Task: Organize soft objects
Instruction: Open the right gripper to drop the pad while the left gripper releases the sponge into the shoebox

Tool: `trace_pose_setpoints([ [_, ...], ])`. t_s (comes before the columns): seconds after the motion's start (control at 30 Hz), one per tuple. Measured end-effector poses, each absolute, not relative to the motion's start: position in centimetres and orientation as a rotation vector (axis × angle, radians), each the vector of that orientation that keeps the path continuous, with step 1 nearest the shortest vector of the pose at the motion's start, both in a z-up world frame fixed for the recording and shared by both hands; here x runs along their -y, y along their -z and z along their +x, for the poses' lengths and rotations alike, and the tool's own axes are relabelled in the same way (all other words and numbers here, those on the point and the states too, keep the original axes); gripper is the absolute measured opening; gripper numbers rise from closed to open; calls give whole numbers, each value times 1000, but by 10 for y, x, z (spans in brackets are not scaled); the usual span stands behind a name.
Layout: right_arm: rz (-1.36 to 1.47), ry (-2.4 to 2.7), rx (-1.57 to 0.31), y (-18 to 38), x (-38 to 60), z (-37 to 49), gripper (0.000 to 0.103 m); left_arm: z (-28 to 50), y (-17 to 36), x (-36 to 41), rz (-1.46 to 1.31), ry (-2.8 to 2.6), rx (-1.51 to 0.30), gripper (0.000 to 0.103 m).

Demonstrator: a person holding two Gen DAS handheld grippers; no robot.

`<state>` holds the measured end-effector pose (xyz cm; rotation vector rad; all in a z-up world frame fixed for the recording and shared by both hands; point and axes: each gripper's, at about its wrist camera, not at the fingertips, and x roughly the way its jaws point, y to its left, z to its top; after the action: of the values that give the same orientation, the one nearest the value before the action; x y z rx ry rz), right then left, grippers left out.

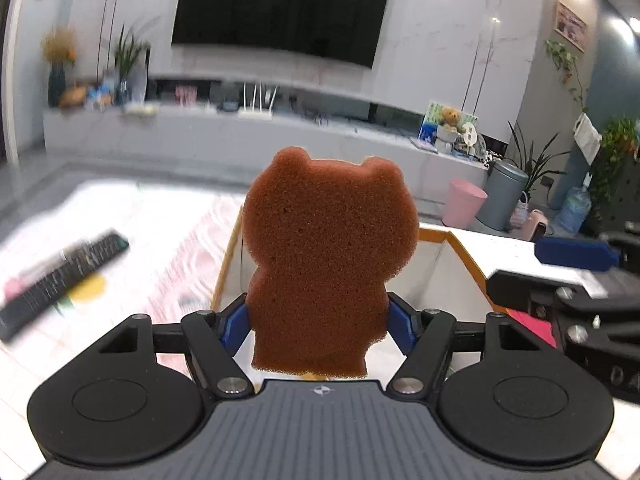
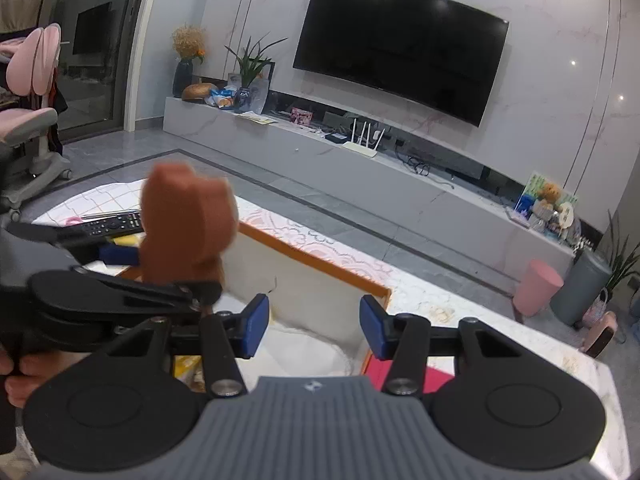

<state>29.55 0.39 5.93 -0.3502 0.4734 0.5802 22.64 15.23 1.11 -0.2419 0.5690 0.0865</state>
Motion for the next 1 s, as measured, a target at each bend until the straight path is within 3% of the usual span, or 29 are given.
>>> trace_pose_setpoints([
  [0.1, -348, -575, -461, -57, -2, 295, 50, 227, -8, -168, -334, -117, -592, 80],
  [0.2, -340, -571, -494, -49, -3, 298, 49, 221, -8, -178, -380, -127, -572, 87],
  [0.53, -337, -548, -534, -46, 3, 288, 50, 211, -17, -172, -366, -138, -505, 99],
  [1.0, -338, -544, -547, -53, 12, 263, 54, 200, -43, -161, -389, -151, -429, 103],
])
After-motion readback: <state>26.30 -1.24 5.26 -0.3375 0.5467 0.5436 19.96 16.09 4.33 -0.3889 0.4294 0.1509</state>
